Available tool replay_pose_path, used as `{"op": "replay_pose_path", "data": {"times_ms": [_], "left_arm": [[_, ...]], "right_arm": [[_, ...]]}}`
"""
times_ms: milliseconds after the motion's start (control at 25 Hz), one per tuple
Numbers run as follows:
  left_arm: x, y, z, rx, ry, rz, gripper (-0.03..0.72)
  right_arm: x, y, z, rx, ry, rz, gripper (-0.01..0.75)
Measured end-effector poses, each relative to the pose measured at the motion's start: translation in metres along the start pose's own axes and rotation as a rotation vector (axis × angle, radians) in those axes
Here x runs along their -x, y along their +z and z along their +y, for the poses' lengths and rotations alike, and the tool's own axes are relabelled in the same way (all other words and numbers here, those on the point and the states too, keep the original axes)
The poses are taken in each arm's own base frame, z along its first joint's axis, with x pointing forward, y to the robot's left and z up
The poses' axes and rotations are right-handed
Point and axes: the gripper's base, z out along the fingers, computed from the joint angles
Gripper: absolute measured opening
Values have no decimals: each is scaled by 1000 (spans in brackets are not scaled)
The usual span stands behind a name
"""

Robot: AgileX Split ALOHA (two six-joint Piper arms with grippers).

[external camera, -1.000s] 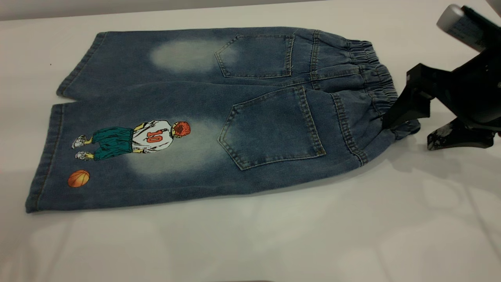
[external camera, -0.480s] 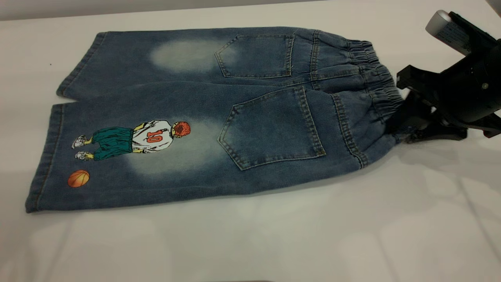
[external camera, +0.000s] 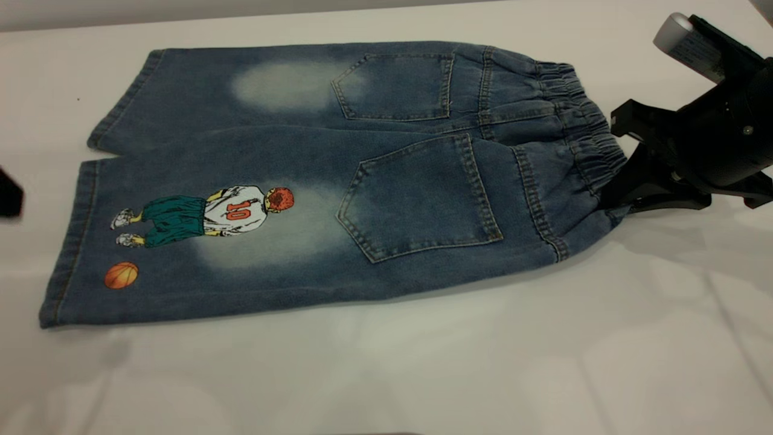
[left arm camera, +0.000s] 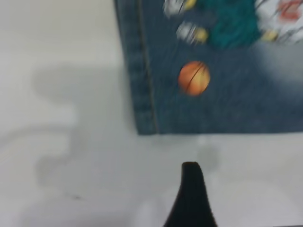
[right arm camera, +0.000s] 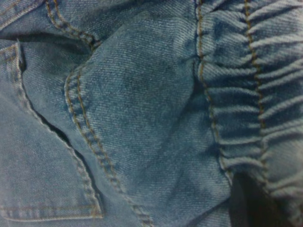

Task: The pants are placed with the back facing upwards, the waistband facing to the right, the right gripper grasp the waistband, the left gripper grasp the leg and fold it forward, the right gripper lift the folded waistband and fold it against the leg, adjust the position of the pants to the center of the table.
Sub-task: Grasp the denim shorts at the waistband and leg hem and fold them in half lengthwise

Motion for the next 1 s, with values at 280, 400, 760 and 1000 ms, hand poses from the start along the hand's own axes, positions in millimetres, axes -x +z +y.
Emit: {"op": "replay_pose_path", "data": {"times_ms": [280,400,760,1000], "left_arm": [[-5,51,13,76,-26,95,517],[-10,69,18,103,-33,134,517],[-22,103,29,160,-36,181,517],[-7,111,28,157,-31,157,517]], "right_arm": [[0,0,0,1,-5,2,36],[0,0,0,1,-10,5,36],[0,0,1,5,-13,7,38],[0,0,1,9,-13,7,38]]}}
